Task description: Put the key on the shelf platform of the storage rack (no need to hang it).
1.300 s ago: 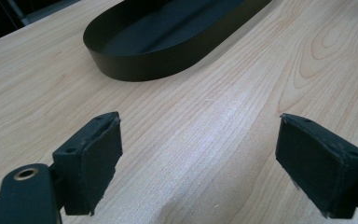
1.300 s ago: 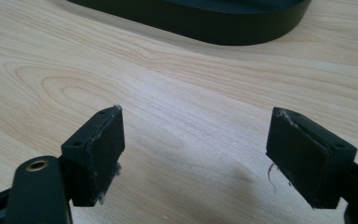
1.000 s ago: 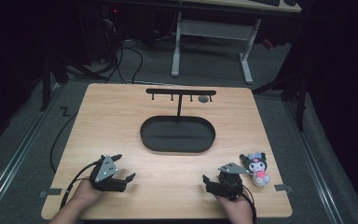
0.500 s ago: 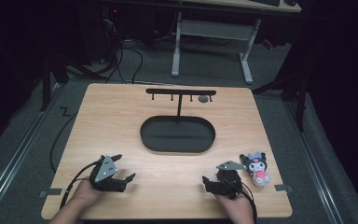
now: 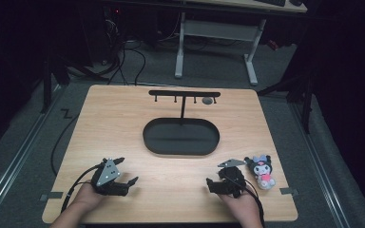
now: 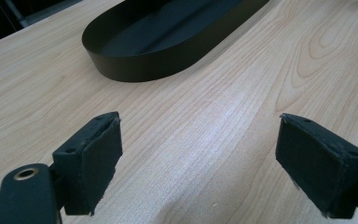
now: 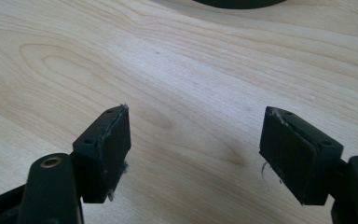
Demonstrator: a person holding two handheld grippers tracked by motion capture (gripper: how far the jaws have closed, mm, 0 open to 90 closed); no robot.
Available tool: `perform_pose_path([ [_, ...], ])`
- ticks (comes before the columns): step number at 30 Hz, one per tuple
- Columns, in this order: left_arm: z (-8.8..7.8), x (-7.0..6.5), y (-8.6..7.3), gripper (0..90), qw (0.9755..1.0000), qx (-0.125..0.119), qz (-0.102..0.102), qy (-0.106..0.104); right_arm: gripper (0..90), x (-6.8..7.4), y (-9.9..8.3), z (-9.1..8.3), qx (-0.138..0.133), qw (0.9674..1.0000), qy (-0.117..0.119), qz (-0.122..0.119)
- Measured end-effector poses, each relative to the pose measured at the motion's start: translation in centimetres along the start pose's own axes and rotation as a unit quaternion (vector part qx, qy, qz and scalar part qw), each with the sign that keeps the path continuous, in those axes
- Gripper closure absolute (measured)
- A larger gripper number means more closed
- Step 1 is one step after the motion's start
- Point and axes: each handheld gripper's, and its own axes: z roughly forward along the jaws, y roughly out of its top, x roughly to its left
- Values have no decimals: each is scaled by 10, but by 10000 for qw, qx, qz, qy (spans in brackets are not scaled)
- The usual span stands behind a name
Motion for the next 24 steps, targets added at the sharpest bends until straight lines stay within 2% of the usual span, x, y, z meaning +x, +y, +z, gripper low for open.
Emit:
perform_pose_path([
  [14,0,0,0,154,10000,11,32,8,249,3,14,-1,372,9992,120,-93],
  [23,0,0,0,154,10000,9,6,7,255,2,19,-6,748,9968,242,-157],
  [24,0,0,0,154,10000,10,11,7,256,2,19,-5,808,9962,216,-243],
])
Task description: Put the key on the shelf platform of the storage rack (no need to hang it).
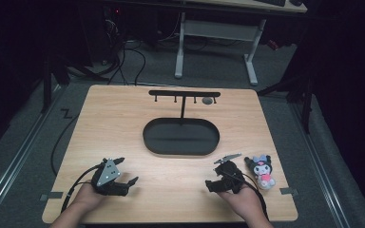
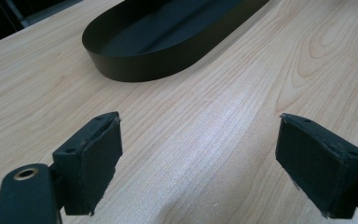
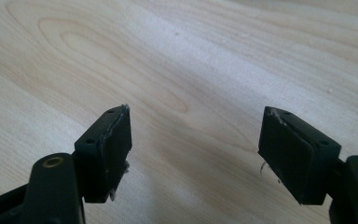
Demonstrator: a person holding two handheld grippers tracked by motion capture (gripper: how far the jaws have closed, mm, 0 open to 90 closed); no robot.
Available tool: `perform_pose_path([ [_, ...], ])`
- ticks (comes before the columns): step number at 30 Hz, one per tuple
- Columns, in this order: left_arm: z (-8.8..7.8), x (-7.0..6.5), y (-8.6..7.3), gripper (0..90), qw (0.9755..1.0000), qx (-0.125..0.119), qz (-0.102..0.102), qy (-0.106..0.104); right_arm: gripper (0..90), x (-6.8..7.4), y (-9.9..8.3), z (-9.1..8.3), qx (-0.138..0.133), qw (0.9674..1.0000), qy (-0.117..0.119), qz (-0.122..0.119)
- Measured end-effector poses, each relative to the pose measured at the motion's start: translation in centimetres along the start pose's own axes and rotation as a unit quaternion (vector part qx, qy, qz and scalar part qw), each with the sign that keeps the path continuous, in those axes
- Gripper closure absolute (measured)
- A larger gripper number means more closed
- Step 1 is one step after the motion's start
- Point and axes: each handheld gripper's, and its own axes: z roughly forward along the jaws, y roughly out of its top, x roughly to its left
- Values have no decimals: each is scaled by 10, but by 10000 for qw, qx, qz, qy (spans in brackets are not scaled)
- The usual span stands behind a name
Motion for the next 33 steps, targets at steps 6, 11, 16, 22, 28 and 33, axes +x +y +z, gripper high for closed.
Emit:
perform_pose_path([
  [6,0,0,0,154,10000,1,-6,-2,255,3,1,1,360,9993,-26,-132],
  [11,0,0,0,154,10000,1,1,-7,251,-3,3,-7,426,9990,-6,-113],
  [16,0,0,0,154,10000,2,-1,-8,247,-17,3,-17,443,9990,1,-7],
  [22,0,0,0,154,10000,4,-11,-2,248,-37,-2,-29,541,9984,-143,116],
  [28,0,0,0,154,10000,10,-6,-2,249,-51,-9,-40,615,9974,-316,219],
  [33,0,0,0,154,10000,24,2,0,249,-62,-15,-49,637,9967,-435,271],
])
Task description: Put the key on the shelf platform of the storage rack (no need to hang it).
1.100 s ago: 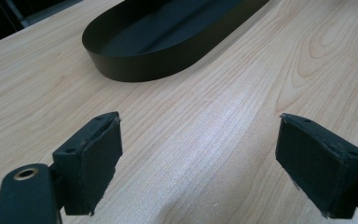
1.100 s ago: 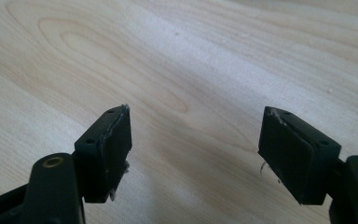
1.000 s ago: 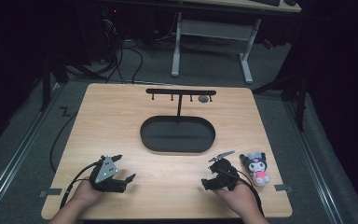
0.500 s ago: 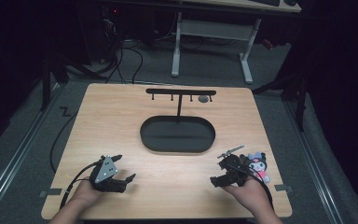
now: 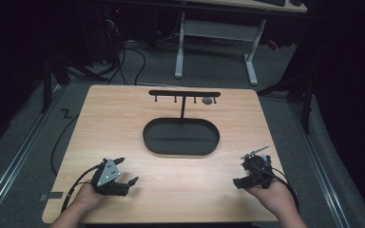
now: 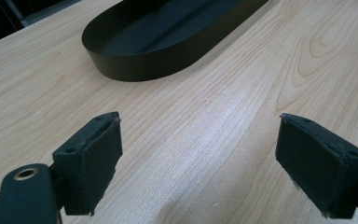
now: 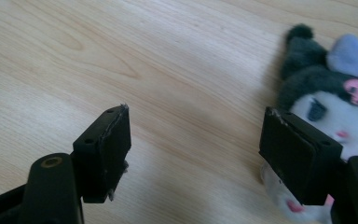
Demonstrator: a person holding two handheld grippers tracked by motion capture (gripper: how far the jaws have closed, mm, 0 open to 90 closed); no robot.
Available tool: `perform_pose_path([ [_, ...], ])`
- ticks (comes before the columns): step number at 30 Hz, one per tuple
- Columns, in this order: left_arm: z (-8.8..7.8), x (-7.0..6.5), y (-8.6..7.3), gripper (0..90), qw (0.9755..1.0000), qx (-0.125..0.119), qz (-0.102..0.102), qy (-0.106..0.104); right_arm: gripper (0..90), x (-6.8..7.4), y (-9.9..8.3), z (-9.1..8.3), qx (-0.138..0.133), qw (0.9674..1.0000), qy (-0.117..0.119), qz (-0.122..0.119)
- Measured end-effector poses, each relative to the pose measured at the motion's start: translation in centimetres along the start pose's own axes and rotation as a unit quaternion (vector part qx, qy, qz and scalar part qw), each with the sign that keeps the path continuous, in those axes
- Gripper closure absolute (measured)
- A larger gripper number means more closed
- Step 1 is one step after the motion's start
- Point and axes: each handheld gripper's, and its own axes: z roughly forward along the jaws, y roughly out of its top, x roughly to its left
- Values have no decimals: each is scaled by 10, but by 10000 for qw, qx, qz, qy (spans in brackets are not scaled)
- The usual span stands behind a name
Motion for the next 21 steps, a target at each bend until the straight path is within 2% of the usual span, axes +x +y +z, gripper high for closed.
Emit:
perform_pose_path([
  [11,0,0,0,154,10000,7,7,-4,247,-28,-12,-10,2,9990,-258,371],
  [16,0,0,0,154,10000,8,8,6,248,-41,-18,-13,-94,9975,-397,575],
  [21,0,0,0,154,10000,16,19,11,246,-51,-27,-11,-105,9962,-426,749],
])
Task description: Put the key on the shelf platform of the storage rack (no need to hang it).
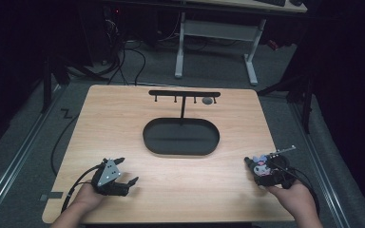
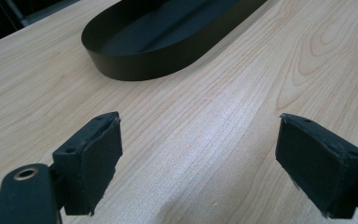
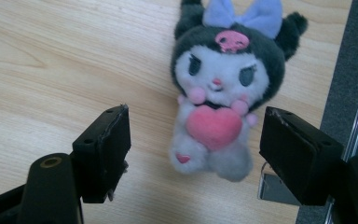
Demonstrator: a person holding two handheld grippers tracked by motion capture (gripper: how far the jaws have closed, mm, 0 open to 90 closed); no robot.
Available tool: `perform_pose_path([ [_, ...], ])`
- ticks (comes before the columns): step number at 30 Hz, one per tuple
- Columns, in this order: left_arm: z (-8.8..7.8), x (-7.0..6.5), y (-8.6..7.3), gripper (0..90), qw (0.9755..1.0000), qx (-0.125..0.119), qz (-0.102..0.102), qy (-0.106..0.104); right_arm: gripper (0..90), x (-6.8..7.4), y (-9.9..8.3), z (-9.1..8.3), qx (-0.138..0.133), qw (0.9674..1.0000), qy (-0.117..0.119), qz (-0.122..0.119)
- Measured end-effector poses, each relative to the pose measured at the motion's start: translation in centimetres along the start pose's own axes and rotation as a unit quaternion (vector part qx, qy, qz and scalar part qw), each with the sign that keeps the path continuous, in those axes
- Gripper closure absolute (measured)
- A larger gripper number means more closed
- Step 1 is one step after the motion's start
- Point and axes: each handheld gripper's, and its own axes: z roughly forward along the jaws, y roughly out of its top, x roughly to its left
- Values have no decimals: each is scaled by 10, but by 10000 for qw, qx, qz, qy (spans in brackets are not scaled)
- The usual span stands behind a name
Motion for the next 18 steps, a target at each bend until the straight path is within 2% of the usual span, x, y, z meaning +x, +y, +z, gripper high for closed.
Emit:
perform_pose_path([
  [9,0,0,0,154,10000,7,5,1,243,-7,-9,15,-87,9997,-5,230],
  [18,0,0,0,154,10000,0,13,5,204,-5,-14,30,-9,9995,70,299],
])
